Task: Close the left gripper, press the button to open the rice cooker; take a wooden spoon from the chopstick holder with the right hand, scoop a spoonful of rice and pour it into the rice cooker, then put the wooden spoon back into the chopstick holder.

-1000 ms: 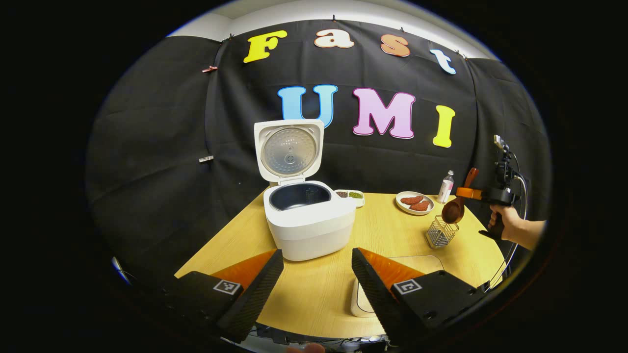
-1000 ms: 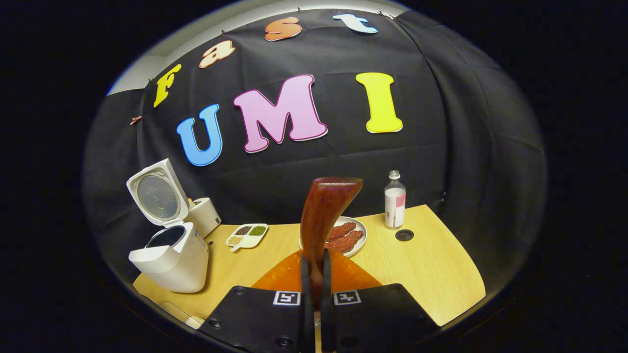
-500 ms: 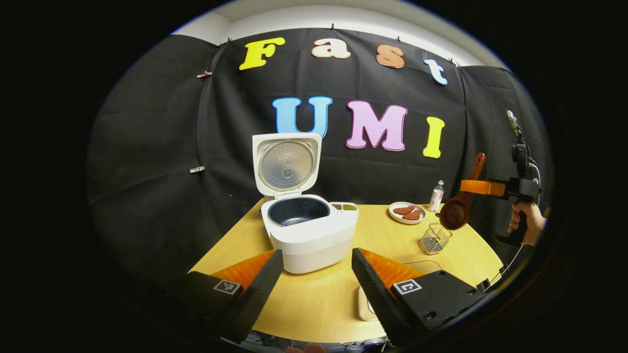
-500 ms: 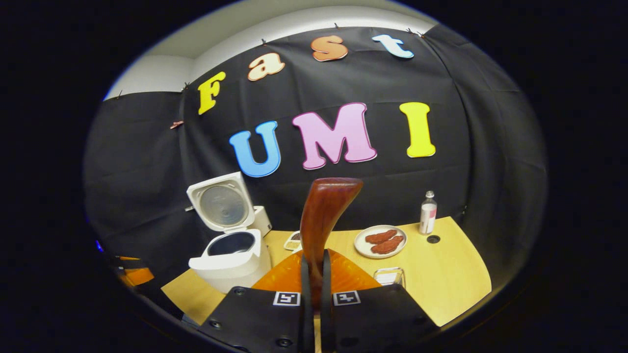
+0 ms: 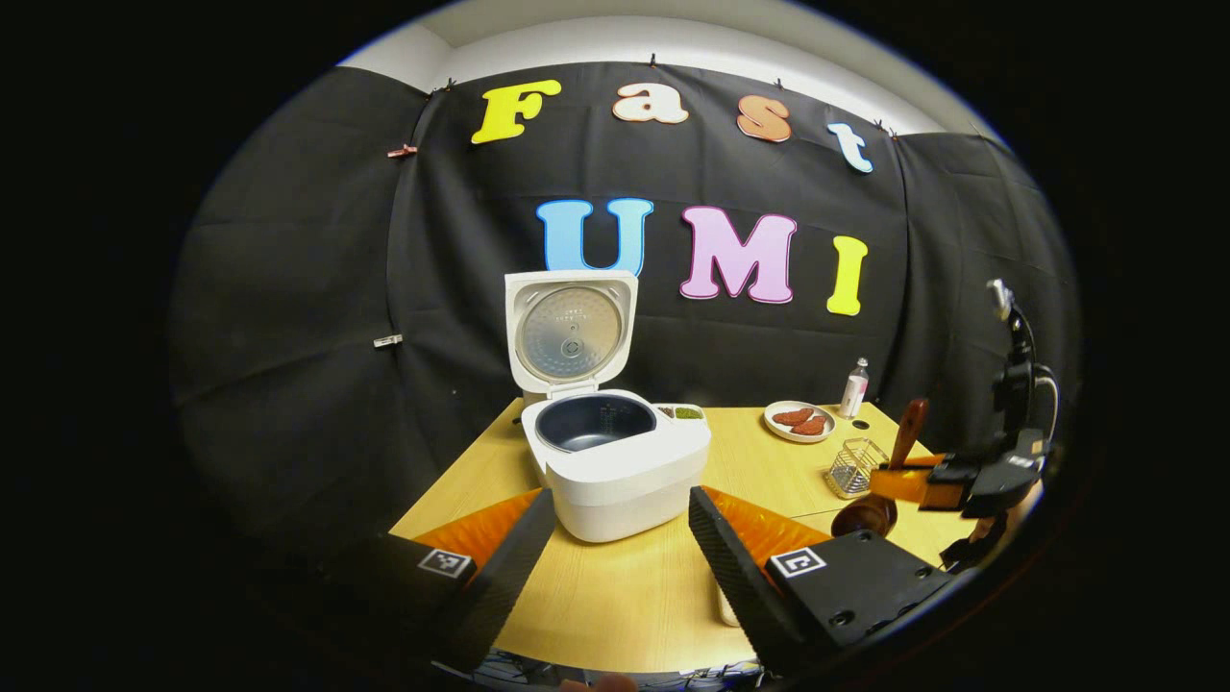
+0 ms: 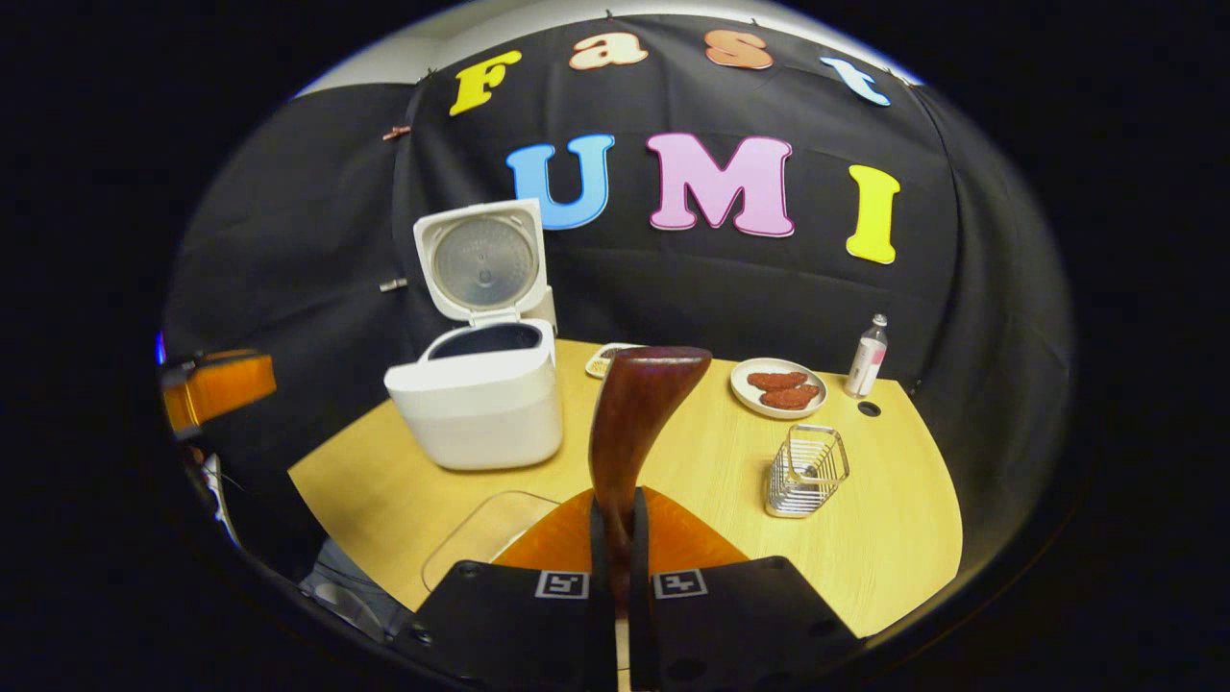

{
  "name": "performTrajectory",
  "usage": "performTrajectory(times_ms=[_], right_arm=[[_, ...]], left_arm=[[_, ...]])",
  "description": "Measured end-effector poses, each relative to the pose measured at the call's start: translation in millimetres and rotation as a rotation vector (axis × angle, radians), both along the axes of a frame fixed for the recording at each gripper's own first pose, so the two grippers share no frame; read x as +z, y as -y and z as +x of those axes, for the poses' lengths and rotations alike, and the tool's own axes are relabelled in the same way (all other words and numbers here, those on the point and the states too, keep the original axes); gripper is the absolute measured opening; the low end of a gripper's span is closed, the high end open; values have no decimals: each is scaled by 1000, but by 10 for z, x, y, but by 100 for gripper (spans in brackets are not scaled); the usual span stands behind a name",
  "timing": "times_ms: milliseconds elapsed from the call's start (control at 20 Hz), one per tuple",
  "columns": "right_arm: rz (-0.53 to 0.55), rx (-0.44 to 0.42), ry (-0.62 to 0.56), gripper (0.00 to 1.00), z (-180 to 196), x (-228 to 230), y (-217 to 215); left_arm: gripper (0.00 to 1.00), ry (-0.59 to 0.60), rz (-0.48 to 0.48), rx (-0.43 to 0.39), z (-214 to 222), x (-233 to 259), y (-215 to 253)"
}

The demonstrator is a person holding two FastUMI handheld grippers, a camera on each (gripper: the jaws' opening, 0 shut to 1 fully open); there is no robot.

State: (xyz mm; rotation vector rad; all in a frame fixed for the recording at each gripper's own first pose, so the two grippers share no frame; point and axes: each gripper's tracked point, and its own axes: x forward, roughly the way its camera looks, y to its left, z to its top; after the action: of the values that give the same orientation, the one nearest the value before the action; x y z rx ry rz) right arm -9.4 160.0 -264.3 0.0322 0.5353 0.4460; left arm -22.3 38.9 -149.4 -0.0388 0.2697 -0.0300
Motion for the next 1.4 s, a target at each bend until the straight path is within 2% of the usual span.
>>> performTrajectory(times_ms=[200,400,650,950,1150,1400], right_arm=[[-61,-32,-64,10,-25,-420,-57],[-11,-81,-125,10,-21,-621,-193],[194,-157,-241,10,-27,-669,-432],[365,-181,-329,10,-122,-712,-579],[613,-238,-426,10,-119,-641,-556],[696,-258,-437,10,-168,-527,-409]], left_arm=[[97,-8,0,-9,-25,-40,-40],[97,-9,-2,-2,-21,-38,-118],[97,-13,-6,9,-47,-51,-169],[97,-12,-10,21,-77,-39,-183],[97,-7,0,23,-92,-10,-179],[97,-9,-1,26,-102,-11,-151]])
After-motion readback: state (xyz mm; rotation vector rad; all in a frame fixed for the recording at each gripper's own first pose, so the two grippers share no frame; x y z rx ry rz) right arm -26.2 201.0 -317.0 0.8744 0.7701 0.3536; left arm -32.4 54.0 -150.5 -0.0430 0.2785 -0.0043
